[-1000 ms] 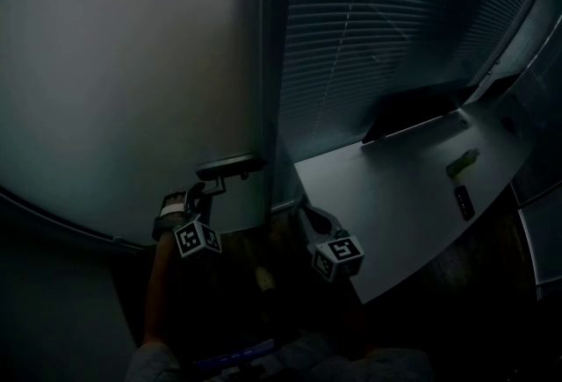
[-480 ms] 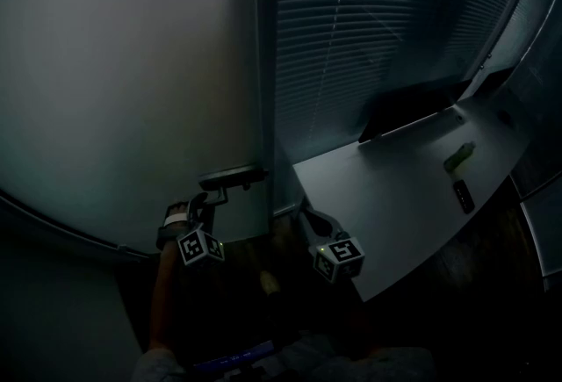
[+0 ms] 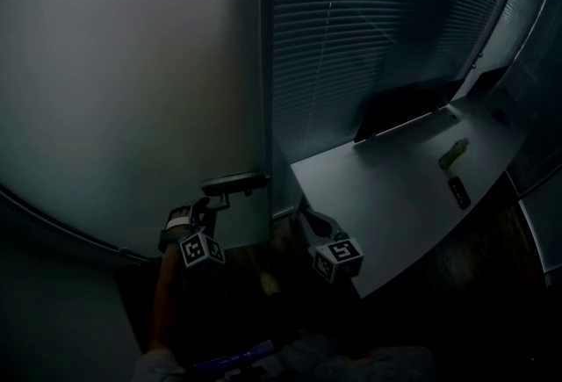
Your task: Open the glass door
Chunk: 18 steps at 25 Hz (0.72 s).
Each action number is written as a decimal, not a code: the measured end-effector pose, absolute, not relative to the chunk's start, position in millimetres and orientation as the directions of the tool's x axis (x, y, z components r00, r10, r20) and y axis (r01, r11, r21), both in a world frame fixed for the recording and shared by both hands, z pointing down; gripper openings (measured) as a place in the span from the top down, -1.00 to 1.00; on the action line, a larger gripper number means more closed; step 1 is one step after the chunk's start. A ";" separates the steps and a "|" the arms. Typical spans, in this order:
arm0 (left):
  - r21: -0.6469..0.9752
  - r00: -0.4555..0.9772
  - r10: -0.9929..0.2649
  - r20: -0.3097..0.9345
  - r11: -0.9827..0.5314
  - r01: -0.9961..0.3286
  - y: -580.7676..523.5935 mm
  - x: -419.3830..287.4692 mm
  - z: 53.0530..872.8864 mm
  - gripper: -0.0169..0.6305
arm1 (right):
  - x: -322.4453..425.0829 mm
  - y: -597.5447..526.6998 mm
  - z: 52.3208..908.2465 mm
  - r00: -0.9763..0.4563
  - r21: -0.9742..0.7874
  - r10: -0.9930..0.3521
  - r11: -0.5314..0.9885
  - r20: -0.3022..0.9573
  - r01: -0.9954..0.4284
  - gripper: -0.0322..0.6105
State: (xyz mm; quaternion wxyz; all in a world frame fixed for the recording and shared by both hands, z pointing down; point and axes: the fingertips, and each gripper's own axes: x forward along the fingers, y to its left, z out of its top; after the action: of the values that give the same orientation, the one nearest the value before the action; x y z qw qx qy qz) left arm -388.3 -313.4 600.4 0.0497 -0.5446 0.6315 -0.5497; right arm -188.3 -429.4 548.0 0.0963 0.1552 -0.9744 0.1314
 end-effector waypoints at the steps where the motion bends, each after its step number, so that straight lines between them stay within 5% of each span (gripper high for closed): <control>1: -0.748 -0.399 -0.744 0.536 -0.199 -0.633 -313.7 -387.9 601.1 0.55 | -187.6 -429.0 548.1 -0.933 -0.225 -0.279 0.917 0.229 -0.330 0.89; 18: -0.741 -0.376 -0.750 0.544 -0.219 -0.634 -288.2 -362.2 609.1 0.54 | -138.5 -400.7 528.9 -0.923 -0.207 -0.321 0.908 0.213 -0.364 0.89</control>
State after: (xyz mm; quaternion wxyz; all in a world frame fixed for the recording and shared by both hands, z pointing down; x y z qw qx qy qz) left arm -362.2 -288.2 609.1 0.0531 -0.5560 0.6225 -0.5481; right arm -138.5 -400.7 528.9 0.0875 0.1760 -0.9729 0.1221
